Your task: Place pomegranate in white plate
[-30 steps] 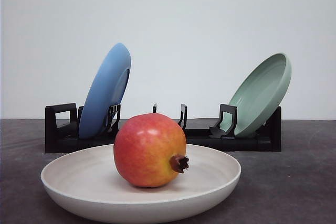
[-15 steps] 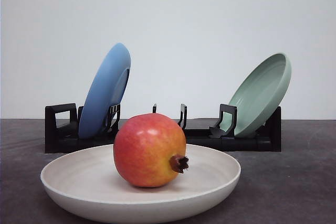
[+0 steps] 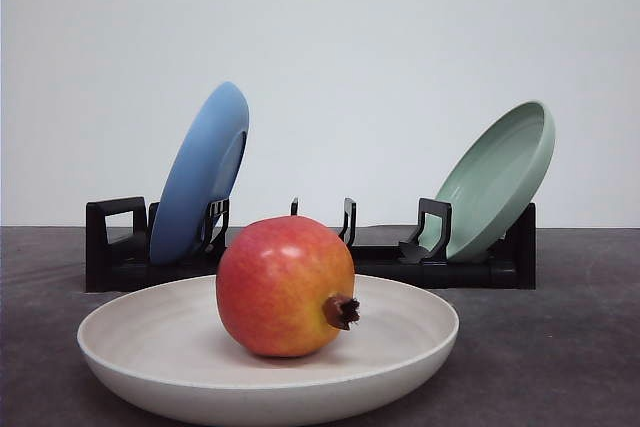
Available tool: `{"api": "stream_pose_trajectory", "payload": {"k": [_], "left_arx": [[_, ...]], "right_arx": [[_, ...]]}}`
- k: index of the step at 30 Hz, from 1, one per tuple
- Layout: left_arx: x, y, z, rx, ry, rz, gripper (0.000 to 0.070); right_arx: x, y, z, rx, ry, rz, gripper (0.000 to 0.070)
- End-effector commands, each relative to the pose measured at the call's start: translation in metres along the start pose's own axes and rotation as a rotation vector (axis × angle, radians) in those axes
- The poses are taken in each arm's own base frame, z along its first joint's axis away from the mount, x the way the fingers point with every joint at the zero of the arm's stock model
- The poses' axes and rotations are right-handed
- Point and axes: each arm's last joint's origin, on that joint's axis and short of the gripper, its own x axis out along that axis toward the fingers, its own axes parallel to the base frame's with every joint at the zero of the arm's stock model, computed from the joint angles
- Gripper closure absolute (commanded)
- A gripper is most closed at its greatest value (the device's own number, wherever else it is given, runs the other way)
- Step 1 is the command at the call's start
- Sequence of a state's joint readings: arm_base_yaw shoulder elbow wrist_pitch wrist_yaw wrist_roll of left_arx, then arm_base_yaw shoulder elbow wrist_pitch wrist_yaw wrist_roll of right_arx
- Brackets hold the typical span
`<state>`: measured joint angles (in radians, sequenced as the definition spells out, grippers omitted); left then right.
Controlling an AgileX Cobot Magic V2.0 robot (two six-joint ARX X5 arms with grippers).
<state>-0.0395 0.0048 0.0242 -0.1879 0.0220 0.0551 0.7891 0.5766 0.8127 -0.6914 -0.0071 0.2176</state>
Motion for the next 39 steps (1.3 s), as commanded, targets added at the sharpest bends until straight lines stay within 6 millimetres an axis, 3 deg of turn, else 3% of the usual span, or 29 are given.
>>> {"api": "stream_pose_trajectory", "payload": {"k": [1, 5, 10, 16, 21, 30, 39], "left_arx": [[0.001, 0.000, -0.004, -0.006, 0.011, 0.005, 0.0700], [0.001, 0.000, -0.004, -0.006, 0.011, 0.005, 0.0700], [0.001, 0.000, -0.004, -0.006, 0.011, 0.005, 0.0700], [0.001, 0.000, -0.004, -0.006, 0.011, 0.005, 0.0700], [0.001, 0.000, -0.004, -0.006, 0.011, 0.005, 0.0700], [0.001, 0.000, -0.004, -0.006, 0.011, 0.005, 0.0700], [0.001, 0.000, -0.004, -0.006, 0.010, 0.004, 0.0700]], "right_arx": [[-0.002, 0.002, 0.003, 0.003, -0.018, 0.009, 0.0663], [-0.008, -0.005, 0.004, 0.024, -0.056, -0.032, 0.0663], [-0.013, -0.032, -0.010, 0.007, -0.123, -0.196, 0.0663], [-0.001, -0.067, -0.054, -0.033, -0.382, -0.544, 0.0663], [0.013, -0.085, -0.096, -0.020, -0.464, -0.741, 0.0663], [0.036, -0.103, -0.149, 0.026, -0.373, -0.809, 0.0663], [0.037, -0.103, -0.152, 0.010, -0.342, -0.796, 0.0663]]}}
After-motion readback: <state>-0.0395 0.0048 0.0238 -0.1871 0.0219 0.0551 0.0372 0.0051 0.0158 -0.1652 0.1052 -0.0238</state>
